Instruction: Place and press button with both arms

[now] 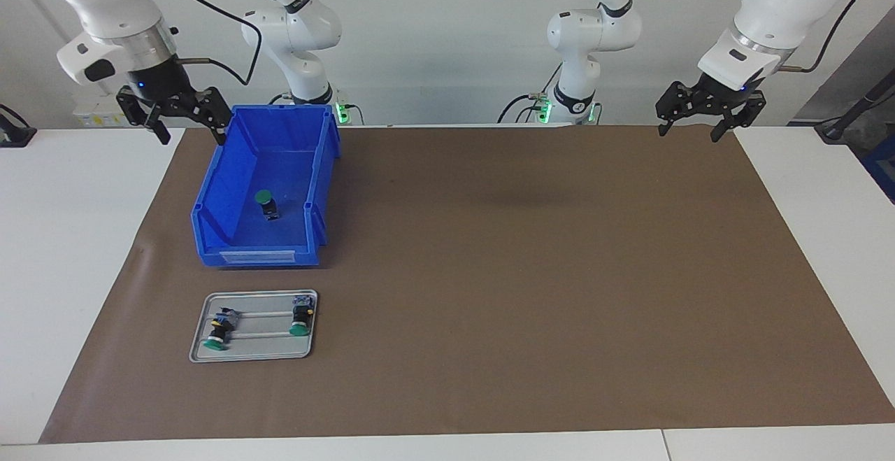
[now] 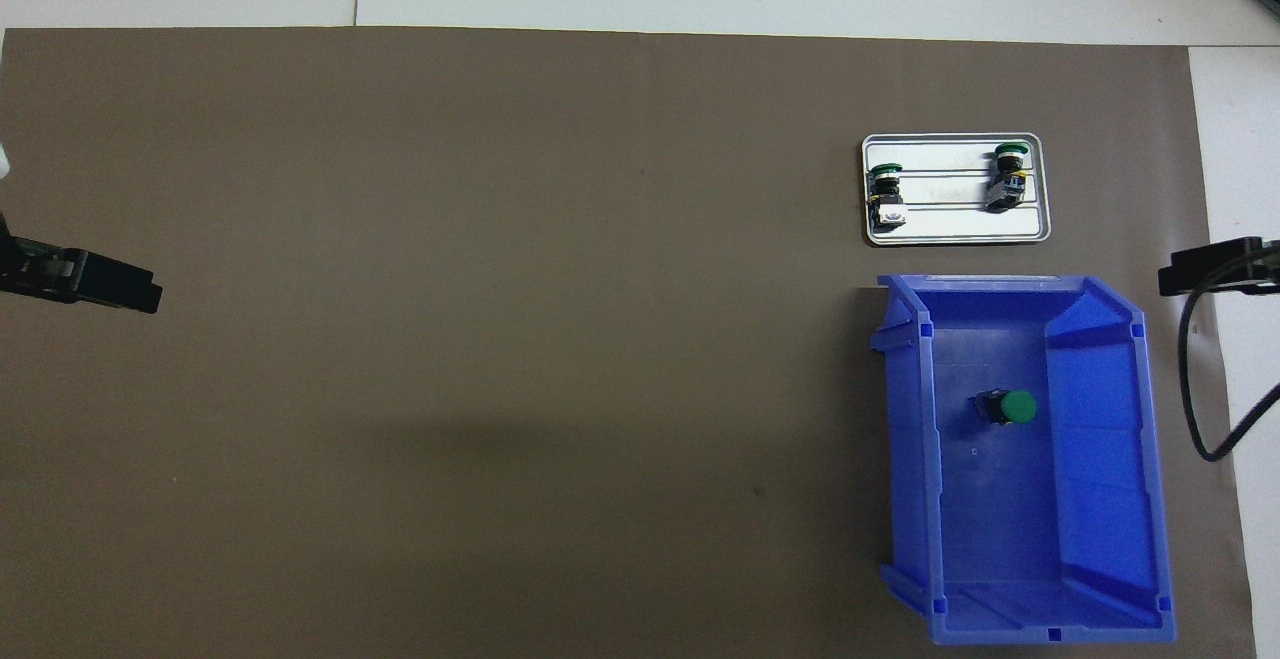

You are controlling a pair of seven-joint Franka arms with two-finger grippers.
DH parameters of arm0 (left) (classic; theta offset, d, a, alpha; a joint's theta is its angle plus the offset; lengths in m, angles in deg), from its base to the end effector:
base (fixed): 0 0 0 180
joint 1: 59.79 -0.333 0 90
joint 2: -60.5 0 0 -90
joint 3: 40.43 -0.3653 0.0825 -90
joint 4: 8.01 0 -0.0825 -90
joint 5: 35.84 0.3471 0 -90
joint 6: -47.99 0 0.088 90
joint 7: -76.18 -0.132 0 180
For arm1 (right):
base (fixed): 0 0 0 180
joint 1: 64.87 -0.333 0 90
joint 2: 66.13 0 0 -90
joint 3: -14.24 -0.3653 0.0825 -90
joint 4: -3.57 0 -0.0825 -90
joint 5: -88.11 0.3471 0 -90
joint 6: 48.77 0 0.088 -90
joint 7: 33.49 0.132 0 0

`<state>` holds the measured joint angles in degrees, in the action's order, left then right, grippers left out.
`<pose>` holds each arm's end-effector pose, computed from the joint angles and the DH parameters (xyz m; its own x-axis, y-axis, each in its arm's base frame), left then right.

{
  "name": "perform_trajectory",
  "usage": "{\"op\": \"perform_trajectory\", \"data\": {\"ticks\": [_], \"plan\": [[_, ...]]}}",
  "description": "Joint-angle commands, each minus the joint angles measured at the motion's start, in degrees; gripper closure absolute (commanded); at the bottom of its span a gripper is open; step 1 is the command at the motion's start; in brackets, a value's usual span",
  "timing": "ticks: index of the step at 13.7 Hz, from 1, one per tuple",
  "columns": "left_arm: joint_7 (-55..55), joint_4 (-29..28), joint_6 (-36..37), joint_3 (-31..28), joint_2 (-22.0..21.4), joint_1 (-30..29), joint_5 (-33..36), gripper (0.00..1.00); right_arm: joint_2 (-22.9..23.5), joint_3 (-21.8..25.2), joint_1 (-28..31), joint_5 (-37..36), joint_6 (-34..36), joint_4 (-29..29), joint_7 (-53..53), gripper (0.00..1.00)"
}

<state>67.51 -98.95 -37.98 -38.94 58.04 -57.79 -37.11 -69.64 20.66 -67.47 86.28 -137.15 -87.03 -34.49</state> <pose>0.4925 -0.0335 0.6575 0.9764 -0.2120 -0.0401 -0.2110 -0.9771 0.0274 0.4920 -0.0394 0.6725 0.9985 -0.0500 0.0217 -0.0506 -0.9984 0.0254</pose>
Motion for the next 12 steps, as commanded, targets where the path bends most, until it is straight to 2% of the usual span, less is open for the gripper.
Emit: {"op": "perform_trajectory", "data": {"ticks": [1,4,12], "plan": [[-0.47,-1.79,-0.87,0.36,-1.59,-0.59,0.39,0.0,5.44,-0.17,1.2,-1.68,5.14,8.42,0.92,0.0],[-0.47,-1.79,-0.87,0.36,-1.59,-0.59,0.39,0.0,4.39,-0.26,1.03,-1.34,5.32,6.14,1.18,0.0],[-0.47,-1.79,-0.87,0.36,-1.59,-0.59,0.39,0.0,3.95,-0.53,0.41,-1.25,5.41,5.87,0.21,0.0]]}}
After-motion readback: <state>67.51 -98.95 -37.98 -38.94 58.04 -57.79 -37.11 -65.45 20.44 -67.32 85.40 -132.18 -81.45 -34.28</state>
